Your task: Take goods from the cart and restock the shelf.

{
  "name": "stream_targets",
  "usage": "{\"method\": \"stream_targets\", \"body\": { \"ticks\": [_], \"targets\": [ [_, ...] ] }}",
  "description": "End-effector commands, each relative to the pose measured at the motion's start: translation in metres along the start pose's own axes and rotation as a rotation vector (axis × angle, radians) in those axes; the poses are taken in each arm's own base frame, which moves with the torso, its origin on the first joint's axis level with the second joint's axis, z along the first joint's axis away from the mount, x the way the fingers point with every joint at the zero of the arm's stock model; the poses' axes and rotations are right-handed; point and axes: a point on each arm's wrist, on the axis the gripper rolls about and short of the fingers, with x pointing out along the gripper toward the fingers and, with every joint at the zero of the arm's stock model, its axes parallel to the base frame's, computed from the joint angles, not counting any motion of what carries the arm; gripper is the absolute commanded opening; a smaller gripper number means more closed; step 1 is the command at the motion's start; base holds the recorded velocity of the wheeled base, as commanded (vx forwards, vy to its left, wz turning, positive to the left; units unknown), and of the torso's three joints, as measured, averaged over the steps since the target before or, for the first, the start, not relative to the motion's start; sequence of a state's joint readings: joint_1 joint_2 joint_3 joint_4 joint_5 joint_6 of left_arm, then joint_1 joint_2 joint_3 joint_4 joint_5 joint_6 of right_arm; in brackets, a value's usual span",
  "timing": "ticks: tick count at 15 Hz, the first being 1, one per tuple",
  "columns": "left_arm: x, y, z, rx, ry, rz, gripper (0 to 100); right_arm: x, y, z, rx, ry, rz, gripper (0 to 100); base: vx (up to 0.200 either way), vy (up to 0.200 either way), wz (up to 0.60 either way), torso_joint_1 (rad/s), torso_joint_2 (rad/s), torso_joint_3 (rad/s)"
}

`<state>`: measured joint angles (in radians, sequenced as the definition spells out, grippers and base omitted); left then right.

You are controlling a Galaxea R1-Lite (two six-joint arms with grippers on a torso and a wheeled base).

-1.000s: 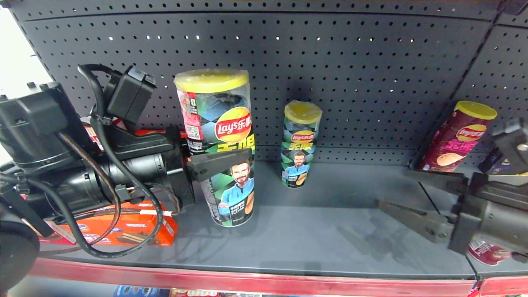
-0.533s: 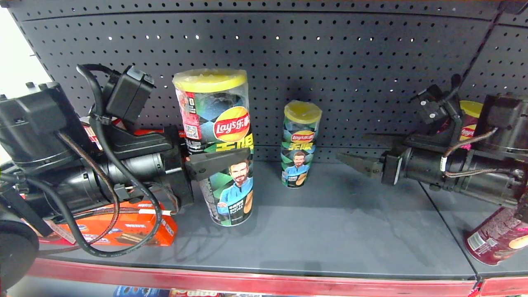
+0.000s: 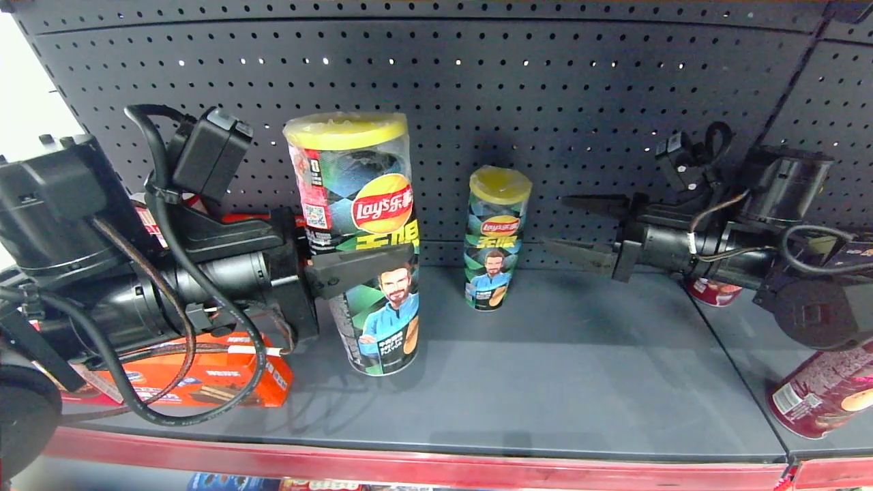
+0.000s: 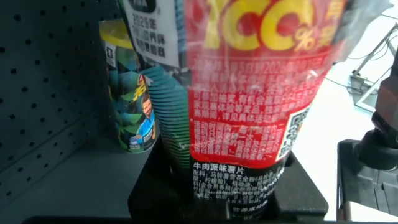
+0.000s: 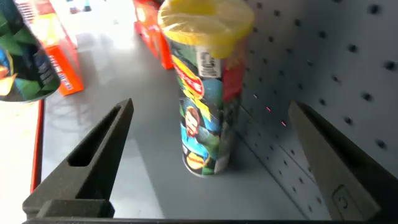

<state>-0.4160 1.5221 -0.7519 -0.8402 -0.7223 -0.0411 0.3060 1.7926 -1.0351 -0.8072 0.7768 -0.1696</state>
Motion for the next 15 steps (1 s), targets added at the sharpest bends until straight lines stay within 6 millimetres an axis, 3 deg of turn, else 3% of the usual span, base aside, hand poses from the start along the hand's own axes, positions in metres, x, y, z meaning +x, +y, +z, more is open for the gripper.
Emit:
{"method": "stream_targets", "body": {
  "ticks": [1,7,15],
  "targets": [
    [0.0,0.0,0.0,0.001,-0.001,-0.006,0,0.012,-0.008,-0.012,0.004,0.005,0.029,100,0.0,0.0,0.0,0.0,0.0,0.0],
    [-0.001,0.0,0.0,0.0,0.0,-0.041,0,0.038,-0.019,-0.034,-0.01,-0.008,0.172,100,0.0,0.0,0.0,0.0,0.0,0.0],
    [-0.001,0.0,-0.002,-0.004,0.006,-0.049,0,0.078,-0.028,-0.062,-0.006,-0.014,0.215,100,0.0,0.0,0.0,0.0,0.0,0.0]
  ]
}}
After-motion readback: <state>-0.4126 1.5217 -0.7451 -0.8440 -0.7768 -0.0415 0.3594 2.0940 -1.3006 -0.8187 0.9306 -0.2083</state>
